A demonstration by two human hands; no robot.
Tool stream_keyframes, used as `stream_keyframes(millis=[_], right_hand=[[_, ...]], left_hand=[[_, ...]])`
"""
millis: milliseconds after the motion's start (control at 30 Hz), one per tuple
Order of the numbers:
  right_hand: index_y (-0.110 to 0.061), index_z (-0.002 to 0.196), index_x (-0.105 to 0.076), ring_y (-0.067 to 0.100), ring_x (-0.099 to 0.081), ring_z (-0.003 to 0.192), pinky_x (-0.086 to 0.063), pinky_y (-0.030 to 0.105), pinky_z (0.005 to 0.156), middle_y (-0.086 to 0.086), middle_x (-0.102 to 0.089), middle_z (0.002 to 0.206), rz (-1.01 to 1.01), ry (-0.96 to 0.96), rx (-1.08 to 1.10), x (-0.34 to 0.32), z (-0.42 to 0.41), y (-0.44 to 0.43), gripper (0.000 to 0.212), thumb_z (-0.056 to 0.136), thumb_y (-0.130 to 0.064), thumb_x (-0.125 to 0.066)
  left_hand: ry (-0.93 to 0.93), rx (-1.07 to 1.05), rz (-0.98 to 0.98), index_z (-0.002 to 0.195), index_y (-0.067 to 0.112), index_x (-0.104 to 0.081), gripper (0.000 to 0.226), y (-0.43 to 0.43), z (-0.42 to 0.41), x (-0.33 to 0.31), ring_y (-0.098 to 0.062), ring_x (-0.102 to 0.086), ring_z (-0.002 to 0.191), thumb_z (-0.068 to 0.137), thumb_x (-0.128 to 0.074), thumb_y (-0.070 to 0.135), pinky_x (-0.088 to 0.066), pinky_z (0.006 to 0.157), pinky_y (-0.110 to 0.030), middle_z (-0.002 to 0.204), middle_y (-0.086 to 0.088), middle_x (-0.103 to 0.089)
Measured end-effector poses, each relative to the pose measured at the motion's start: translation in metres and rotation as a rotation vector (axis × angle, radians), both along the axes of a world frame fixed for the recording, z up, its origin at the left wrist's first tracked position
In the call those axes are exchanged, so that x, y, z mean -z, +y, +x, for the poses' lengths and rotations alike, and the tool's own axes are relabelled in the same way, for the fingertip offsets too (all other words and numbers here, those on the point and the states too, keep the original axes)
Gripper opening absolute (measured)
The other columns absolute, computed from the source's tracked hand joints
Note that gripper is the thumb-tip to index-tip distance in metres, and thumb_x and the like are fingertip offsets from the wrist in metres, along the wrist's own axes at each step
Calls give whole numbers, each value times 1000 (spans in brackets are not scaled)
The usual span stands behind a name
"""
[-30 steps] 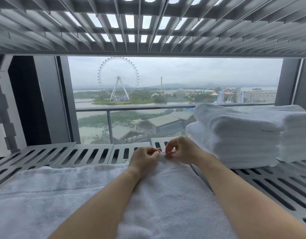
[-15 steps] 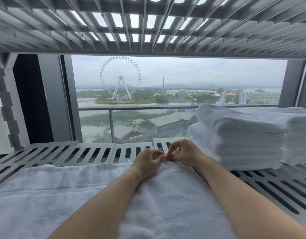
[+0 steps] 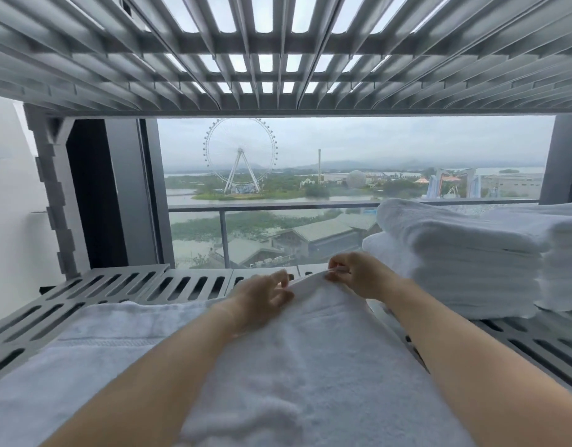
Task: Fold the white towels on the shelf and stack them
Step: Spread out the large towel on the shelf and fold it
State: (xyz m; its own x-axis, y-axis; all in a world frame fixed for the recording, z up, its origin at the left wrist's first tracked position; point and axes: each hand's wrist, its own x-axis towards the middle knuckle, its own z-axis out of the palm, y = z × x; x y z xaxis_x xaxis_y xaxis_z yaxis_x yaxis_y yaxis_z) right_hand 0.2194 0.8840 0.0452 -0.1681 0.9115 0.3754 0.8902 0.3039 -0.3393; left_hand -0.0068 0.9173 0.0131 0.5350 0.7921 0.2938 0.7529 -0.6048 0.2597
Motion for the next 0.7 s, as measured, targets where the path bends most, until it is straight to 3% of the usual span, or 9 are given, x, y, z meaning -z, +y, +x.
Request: stream_keyframes(millis=[167, 267, 400, 500, 567, 700], right_hand=[[-17, 95, -62, 22, -58, 91, -44, 30, 77, 8, -65, 103, -15, -95, 61, 2, 0, 4, 18, 90, -33, -59], [-20, 104, -59, 26, -57, 104, -43, 32, 86, 6, -62, 113, -75, -244, 141, 8, -5, 7, 22, 94, -37, -50], [-21, 98, -53, 21, -54, 104, -40, 32, 82, 2, -58, 115, -151, -501, 237, 12, -19, 9, 23, 97, -39, -39], [-20, 106, -57, 21, -56, 108, -39, 33, 84, 0, -58, 118, -214, -626, 371, 11, -39, 11, 17, 93, -24, -46], [-18, 115, -54, 23, -54, 113, -38, 40, 93, 2, -56, 124, -254, -602, 385, 14, -57, 14, 26, 91, -17, -44], [-19, 119, -47, 24, -44, 122, -31, 49, 98, 4, -51, 131, -228, -445, 254, 28, -73, 17, 36, 100, -38, -23]], left_hand=[[301, -104, -4, 98, 24, -52, 26, -7, -50, -10, -25, -59, 98, 95, -42, 48, -43, 80, -32, 97, -2, -61], [267, -155, 70, 95, 18, -56, 35, -13, -77, -8, -25, -59, 90, 95, -37, 48, -44, 79, -35, 96, -5, -63], [369, -223, 80, 84, 19, -40, 35, -13, -111, -8, -20, -53, 74, 97, -30, 50, -40, 67, -32, 92, -7, -62], [357, -239, 114, 85, 19, -38, 32, -13, -132, -6, -19, -52, 74, 98, -30, 46, -41, 68, -32, 93, -7, -63], [337, -230, 154, 85, 19, -37, 28, -14, -139, -2, -21, -55, 76, 99, -32, 43, -40, 66, -30, 93, -8, -63], [275, -235, 174, 84, 20, -35, 28, -8, -145, 4, -17, -47, 72, 99, -31, 43, -35, 65, -29, 85, -1, -55]])
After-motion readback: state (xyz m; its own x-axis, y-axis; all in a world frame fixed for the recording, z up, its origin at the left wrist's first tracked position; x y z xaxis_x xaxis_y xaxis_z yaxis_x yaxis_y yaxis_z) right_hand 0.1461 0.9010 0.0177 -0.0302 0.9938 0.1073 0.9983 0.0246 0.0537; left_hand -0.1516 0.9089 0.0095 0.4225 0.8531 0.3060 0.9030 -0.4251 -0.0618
